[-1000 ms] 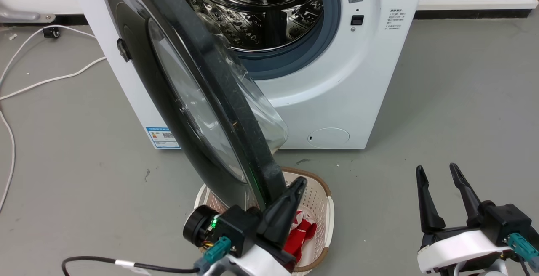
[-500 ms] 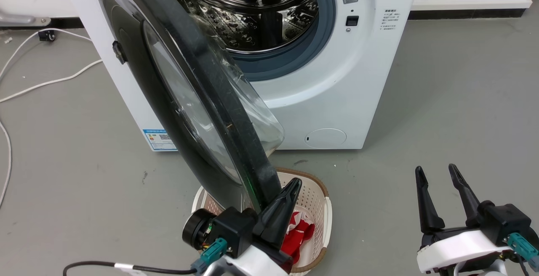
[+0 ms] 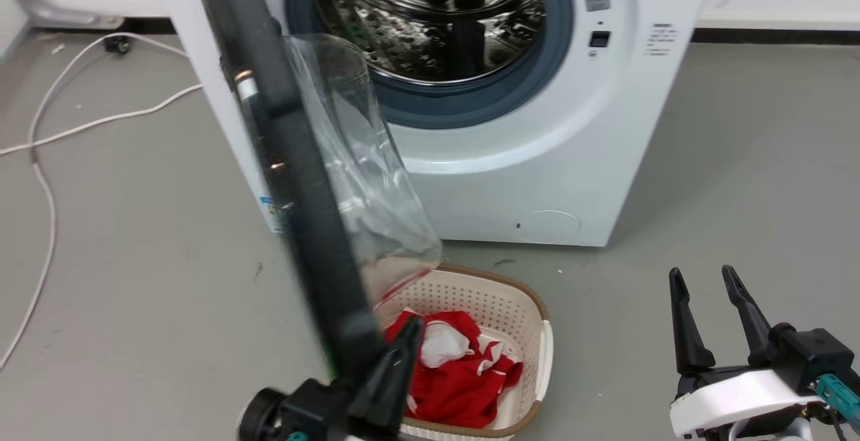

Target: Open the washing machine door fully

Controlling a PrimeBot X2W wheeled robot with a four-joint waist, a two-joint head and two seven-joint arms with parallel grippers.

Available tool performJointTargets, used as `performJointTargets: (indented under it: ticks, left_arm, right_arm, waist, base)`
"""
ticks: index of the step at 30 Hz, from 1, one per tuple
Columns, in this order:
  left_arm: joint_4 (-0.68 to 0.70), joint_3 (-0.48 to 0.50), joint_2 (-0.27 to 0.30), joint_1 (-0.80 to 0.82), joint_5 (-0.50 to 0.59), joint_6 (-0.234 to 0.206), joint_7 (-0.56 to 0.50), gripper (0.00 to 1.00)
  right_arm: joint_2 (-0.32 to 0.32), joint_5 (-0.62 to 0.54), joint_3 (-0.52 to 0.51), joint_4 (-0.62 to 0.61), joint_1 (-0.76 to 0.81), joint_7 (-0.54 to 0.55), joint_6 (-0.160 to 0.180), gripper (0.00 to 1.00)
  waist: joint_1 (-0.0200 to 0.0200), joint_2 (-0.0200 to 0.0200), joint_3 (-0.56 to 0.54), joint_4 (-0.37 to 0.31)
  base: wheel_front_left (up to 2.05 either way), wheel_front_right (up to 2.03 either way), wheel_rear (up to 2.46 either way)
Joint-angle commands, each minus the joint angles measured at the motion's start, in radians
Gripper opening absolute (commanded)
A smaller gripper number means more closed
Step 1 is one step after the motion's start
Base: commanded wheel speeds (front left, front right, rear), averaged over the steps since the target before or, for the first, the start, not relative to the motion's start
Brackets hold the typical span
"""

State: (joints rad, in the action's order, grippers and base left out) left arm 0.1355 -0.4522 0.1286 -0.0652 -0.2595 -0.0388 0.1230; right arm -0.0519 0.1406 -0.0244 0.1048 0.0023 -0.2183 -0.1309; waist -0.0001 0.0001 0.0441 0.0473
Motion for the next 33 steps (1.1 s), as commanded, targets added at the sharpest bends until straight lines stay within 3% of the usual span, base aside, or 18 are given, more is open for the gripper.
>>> performJointTargets:
  ticks: [1, 13, 19, 33]
  left_arm:
    - [0.002, 0.041, 0.029, -0.024, -0.008, -0.03, -0.004, 0.0]
    - [0.064, 0.073, 0.051, -0.119, -0.011, -0.089, 0.006, 0.0]
    - [0.062, 0.138, 0.081, -0.137, -0.021, -0.122, 0.017, 0.0]
    - [-0.017, 0.338, 0.151, -0.098, -0.098, -0.162, 0.083, 0.0]
  right_arm:
    - [0.003, 0.001, -0.001, 0.003, 0.008, 0.002, 0.0, 1.0]
    - [0.003, 0.001, -0.005, -0.001, 0.013, 0.015, 0.0, 1.0]
    - [0.003, 0.001, -0.003, -0.004, 0.013, 0.023, 0.0, 1.0]
    - [0.003, -0.008, 0.016, -0.014, 0.006, 0.047, 0.0, 1.0]
  waist:
    - [0.0001, -0.0001, -0.001, 0.027]
    - [0.0001, -0.0001, -0.006, 0.159]
    - [0.0001, -0.0001, -0.004, 0.208]
    - [0.0001, -0.0001, 0.009, 0.224]
  base:
    - [0.0, 0.0, 0.0]
    - [0.0, 0.0, 0.0]
    - [0.0, 0.0, 0.0]
    - [0.0, 0.0, 0.0]
